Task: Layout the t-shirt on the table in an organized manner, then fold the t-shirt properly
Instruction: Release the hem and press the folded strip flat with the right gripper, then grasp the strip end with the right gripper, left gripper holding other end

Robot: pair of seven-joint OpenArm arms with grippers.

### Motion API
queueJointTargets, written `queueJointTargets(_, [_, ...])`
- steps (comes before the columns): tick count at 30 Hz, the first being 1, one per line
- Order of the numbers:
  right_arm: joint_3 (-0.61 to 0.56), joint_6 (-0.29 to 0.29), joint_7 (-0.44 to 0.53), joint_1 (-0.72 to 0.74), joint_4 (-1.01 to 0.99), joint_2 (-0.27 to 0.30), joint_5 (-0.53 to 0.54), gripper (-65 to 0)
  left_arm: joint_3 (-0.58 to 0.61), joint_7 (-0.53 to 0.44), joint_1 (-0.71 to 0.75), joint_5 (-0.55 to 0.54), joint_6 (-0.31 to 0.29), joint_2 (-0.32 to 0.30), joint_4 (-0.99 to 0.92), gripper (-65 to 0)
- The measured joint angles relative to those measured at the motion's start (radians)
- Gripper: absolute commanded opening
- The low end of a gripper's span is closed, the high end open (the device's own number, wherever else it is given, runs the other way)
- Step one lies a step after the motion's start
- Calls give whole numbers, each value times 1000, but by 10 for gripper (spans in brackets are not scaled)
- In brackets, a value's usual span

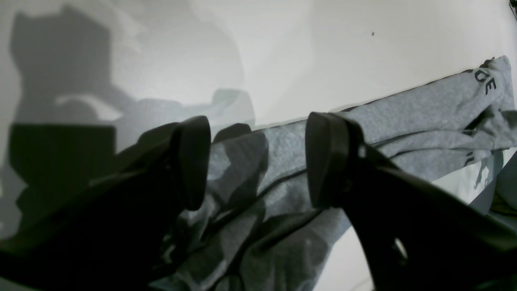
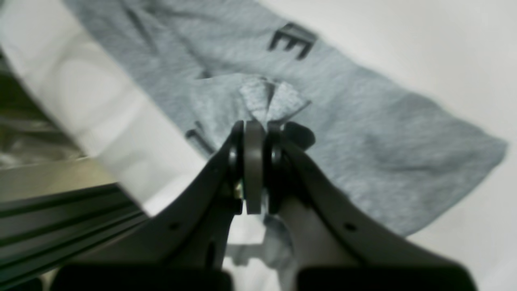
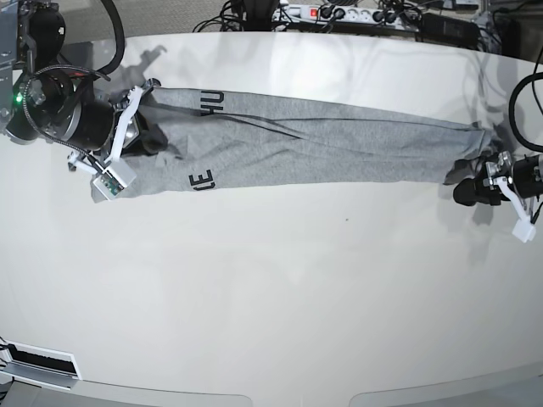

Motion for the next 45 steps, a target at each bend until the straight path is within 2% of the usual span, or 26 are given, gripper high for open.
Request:
queueJointTargets(4, [0,-148,82,0,-49,-4,-125,-423,0,0,0,0,0,0,0,-274])
queueJointTargets(6, [0,-189,79,0,-72,-4,-185,-351,0,0,0,0,0,0,0,-274])
queueJointTargets(9, [0,-257,55,-2,-80,-4,-286,-337,0,0,0,0,0,0,0,-274])
queueJointTargets(13, [0,-341,-2,24,-59,-5,-308,-338,-11,2,-1,0,0,0,0,-274])
queueJointTargets(14, [0,-342,-1,28,-39,-4,-304,-345,-26,2,-1,0,0,2,0,-274])
queueJointTargets(16, [0,-315,3,27,4,-2,-262,-416,-73,5,-3,0,0,3,0,-274])
queueJointTargets(19, [0,-167,3,21,23,-3,-90,-622,-181,24,-3,0,0,1,0,-274])
queueJointTargets(20, [0,-114,6,12,23,-7,-48,-650,-223,46,-3,0,0,0,0,-273])
queueJointTargets(22, [-1,-60,6,-7,11,-29,-27,-650,-300,64,2,2,0,0,0,-273])
queueJointTargets(24, [-1,-54,16,-10,-42,-58,-91,-650,-355,61,18,2,0,0,0,-273])
queueJointTargets(27, [-1,-54,145,-4,-152,-83,-170,-650,-381,45,61,16,-1,-3,0,-273])
queueJointTargets(29, [-1,-55,188,12,-246,-94,-214,-650,-381,20,98,28,0,0,0,-273])
queueJointTargets(32, [0,-68,192,48,-387,-104,-264,-650,-380,-65,143,114,0,8,-1,-273])
queueJointTargets(37, [2,-85,211,111,-491,-102,-263,-650,-381,-208,185,305,4,37,-1,-273])
queueJointTargets(41, [2,-85,213,108,-492,-103,-254,-650,-381,-281,186,442,52,86,-1,-273])
queueJointTargets(45, [2,-89,167,109,-492,-102,-210,-650,-381,-306,185,469,57,108,-1,-273])
